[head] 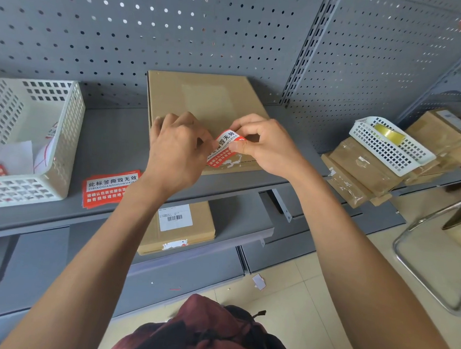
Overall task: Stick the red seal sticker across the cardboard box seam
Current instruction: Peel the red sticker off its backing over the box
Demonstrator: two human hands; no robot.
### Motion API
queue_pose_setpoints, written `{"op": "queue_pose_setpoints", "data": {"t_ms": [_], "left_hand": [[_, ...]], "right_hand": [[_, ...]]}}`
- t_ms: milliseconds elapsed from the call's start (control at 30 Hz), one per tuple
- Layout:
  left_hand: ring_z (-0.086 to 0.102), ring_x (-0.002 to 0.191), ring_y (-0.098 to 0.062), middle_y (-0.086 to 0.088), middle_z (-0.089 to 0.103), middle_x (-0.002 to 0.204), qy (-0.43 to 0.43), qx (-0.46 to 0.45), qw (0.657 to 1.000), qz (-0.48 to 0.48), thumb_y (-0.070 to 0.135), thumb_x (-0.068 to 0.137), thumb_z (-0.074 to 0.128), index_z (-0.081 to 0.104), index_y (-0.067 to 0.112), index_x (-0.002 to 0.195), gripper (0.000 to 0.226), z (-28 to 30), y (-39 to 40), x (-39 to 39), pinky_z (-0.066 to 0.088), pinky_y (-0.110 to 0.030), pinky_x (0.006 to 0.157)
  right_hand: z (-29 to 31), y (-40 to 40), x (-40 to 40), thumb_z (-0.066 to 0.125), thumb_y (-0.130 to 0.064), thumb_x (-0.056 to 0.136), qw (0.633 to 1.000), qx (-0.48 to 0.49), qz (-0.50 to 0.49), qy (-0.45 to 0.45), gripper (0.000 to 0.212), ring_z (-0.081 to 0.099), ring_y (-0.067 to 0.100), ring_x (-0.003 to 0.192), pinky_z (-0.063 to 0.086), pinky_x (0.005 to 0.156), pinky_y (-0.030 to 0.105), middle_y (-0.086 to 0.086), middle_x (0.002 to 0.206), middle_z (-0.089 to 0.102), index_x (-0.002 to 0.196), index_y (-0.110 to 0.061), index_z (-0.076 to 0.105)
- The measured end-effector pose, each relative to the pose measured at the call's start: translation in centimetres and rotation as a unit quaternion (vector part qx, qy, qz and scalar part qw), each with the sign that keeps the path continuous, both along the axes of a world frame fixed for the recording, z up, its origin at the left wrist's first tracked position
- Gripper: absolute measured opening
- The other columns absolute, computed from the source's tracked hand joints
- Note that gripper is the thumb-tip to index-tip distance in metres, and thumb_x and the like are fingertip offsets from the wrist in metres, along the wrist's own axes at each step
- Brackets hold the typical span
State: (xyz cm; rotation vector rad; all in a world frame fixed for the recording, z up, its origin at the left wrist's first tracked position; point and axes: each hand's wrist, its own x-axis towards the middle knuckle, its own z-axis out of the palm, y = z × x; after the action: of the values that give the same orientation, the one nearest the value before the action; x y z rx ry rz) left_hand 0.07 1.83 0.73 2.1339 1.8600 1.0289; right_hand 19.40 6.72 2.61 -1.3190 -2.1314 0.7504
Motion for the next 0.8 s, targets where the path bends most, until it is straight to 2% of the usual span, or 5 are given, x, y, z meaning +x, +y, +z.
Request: {"op": "queue_pose_setpoints", "data": {"t_ms": [167,233,433,633,800], "left_hand": [[0.051,0.101,-0.034,-0.003,0.066,0.102,-0.002,0.003,1.000,0.002,0.031,0.094,0.064,0.078,0.027,0.089,0.015,0.11,0.04,0.03,0.033,-0.048,0.104],[0.052,0.099,-0.034,-0.002,0.066,0.100,-0.004,0.004,1.000,-0.002,0.031,0.094,0.065,0.078,0.027,0.089,0.014,0.07,0.03,-0.04,0.034,-0.048,0.103],[0.051,0.095,-0.032,0.000,0.064,0.095,-0.016,0.014,1.000,-0.010,0.033,0.093,0.066,0.077,0.029,0.086,0.013,-0.02,0.00,-0.13,0.033,-0.044,0.101],[0.053,0.094,-0.031,0.000,0.066,0.094,-0.017,0.016,1.000,-0.013,0.035,0.092,0.066,0.076,0.030,0.086,0.013,-0.12,0.08,-0.22,0.035,-0.047,0.101],[0.051,0.093,-0.029,0.000,0.064,0.095,-0.018,0.012,1.000,-0.022,0.035,0.092,0.066,0.077,0.029,0.086,0.014,-0.11,0.12,-0.38,0.034,-0.046,0.101]], "right_hand": [[-0.11,-0.02,0.13,0.080,-0.019,0.081,0.999,-0.003,-0.017,0.027,0.007,0.064,0.006,0.101,0.042,0.088,0.014,-0.011,0.108,0.068,0.085,-0.015,0.078],[-0.06,-0.22,0.13,0.081,-0.016,0.079,0.999,-0.008,-0.015,0.046,0.009,0.065,0.008,0.098,0.044,0.086,0.013,-0.008,0.106,0.068,0.086,-0.014,0.077],[-0.08,-0.40,0.14,0.086,-0.011,0.069,0.997,-0.023,-0.011,0.074,0.051,0.064,0.010,0.090,0.050,0.084,0.024,-0.002,0.105,0.070,0.114,-0.021,0.062],[-0.56,-0.31,-0.17,0.087,-0.020,0.071,1.000,0.020,0.000,-0.001,0.023,0.062,0.009,0.099,0.044,0.090,0.023,-0.008,0.108,0.062,0.089,-0.012,0.076],[-0.41,-0.17,0.01,0.086,-0.021,0.074,1.000,0.005,-0.004,-0.004,0.017,0.060,0.002,0.096,0.038,0.080,0.006,-0.010,0.113,0.063,0.086,-0.012,0.080]]}}
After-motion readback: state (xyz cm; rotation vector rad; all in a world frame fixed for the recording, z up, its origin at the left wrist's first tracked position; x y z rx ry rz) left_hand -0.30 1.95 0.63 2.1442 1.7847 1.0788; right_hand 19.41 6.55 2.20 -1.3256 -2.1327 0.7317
